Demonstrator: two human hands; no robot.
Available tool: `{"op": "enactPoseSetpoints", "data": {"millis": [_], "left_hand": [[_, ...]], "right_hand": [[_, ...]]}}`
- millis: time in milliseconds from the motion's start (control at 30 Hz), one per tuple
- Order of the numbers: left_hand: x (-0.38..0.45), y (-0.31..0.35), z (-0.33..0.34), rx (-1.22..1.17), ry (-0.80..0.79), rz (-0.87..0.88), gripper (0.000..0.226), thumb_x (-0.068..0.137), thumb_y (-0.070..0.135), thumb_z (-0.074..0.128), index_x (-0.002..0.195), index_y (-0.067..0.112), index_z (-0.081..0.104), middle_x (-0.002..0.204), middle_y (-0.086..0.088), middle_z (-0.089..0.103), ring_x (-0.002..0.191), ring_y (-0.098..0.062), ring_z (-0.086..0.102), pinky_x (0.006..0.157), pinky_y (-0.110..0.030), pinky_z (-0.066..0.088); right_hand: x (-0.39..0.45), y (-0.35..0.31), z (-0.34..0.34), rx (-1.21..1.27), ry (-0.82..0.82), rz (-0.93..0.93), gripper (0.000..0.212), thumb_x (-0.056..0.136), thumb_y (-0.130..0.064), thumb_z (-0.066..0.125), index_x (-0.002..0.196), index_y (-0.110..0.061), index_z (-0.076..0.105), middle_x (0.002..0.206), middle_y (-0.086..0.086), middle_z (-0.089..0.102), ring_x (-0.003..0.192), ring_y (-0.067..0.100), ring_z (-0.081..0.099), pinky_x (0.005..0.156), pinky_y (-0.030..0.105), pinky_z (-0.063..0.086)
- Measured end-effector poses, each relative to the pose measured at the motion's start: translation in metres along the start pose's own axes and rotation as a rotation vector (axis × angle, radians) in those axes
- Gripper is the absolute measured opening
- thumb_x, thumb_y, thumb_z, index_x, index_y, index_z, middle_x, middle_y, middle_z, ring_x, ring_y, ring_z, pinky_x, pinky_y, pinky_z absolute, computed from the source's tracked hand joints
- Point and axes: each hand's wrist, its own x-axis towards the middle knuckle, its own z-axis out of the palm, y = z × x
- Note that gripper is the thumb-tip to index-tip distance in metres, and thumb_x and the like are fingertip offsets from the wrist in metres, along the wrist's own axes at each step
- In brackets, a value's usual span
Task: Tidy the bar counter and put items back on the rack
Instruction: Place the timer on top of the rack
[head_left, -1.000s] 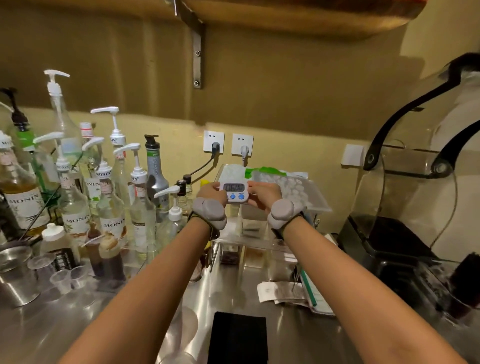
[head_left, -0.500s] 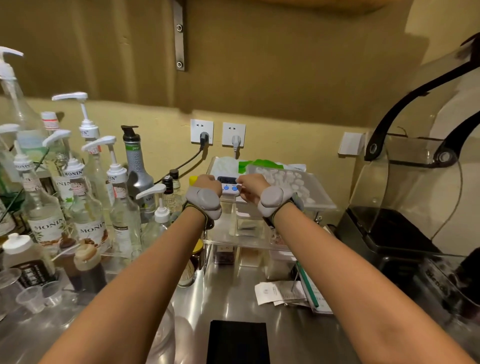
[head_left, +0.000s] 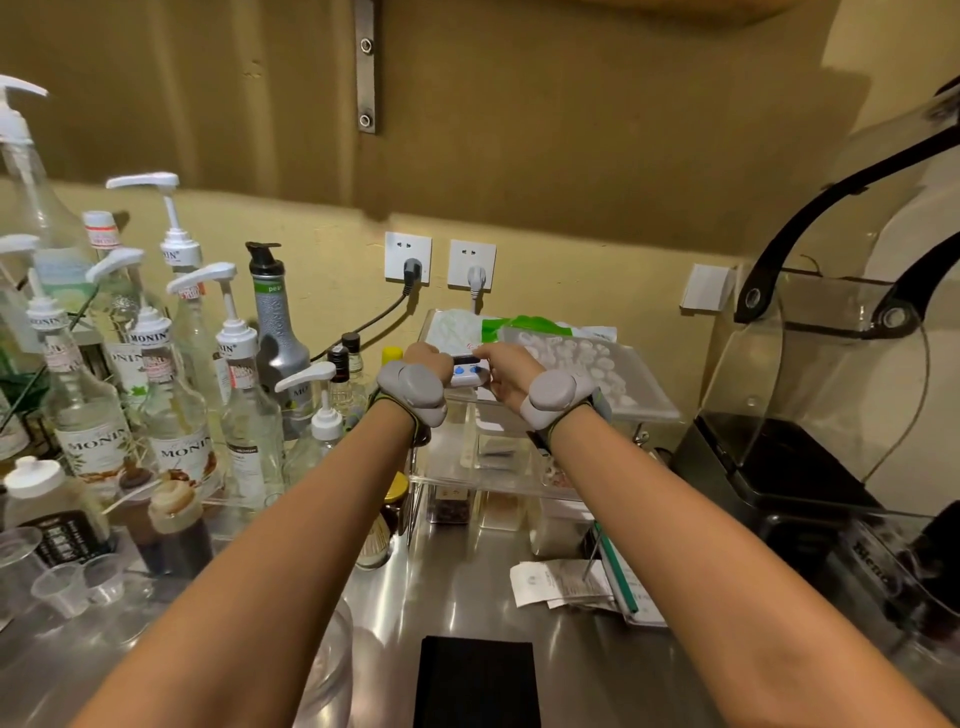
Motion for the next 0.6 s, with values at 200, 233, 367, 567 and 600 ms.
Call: {"op": "enactPoseSetpoints", "data": {"millis": [200, 233, 367, 567, 600], "left_hand": [[-0.015, -0.007, 0.001, -0.197, 0.131, 0.051, 0.046, 0.089, 0.004, 0.045, 0.135, 0.009, 0.051, 0.139, -0.011, 0.055, 0.123, -0.03, 0.055, 0.103, -0.034, 0.044], [-0.02, -0.009, 0.002, -0.244, 0.17, 0.073, 0.044, 0.088, 0.004, 0.045, 0.13, 0.012, 0.056, 0.134, -0.009, 0.059, 0.117, -0.031, 0.059, 0.1, -0.035, 0.048], [-0.039, -0.011, 0.007, -0.411, 0.238, 0.144, 0.034, 0.089, 0.004, 0.046, 0.115, 0.009, 0.065, 0.12, -0.009, 0.067, 0.108, -0.028, 0.063, 0.084, -0.027, 0.049], [-0.079, -0.032, 0.028, -0.464, 0.112, 0.15, 0.023, 0.084, -0.001, 0.048, 0.081, 0.011, 0.067, 0.082, -0.013, 0.065, 0.076, -0.026, 0.058, 0.07, -0.03, 0.045], [-0.081, -0.033, 0.029, -0.447, 0.098, 0.159, 0.027, 0.084, -0.002, 0.046, 0.071, 0.014, 0.064, 0.074, -0.011, 0.063, 0.071, -0.025, 0.057, 0.068, -0.03, 0.044]], "right_hand": [[-0.01, 0.008, -0.006, 0.195, 0.04, -0.068, 0.028, 0.088, -0.007, 0.045, 0.061, -0.013, 0.041, 0.054, 0.005, 0.032, 0.037, 0.014, 0.029, 0.044, 0.024, 0.02], [-0.016, 0.01, -0.007, 0.242, 0.03, -0.085, 0.026, 0.088, -0.004, 0.044, 0.063, -0.013, 0.044, 0.056, 0.006, 0.035, 0.035, 0.013, 0.032, 0.045, 0.025, 0.022], [-0.041, 0.013, -0.016, 0.488, -0.06, -0.16, 0.03, 0.095, 0.0, 0.043, 0.121, 0.0, 0.058, 0.107, 0.015, 0.064, 0.095, 0.026, 0.067, 0.075, 0.027, 0.059], [-0.079, 0.04, -0.025, 0.515, -0.074, -0.198, 0.028, 0.091, 0.001, 0.049, 0.117, 0.006, 0.059, 0.097, 0.019, 0.065, 0.07, 0.023, 0.066, 0.057, 0.021, 0.06], [-0.081, 0.041, -0.025, 0.516, -0.079, -0.192, 0.026, 0.091, 0.001, 0.05, 0.114, 0.006, 0.06, 0.091, 0.017, 0.065, 0.067, 0.022, 0.066, 0.056, 0.021, 0.059]]}}
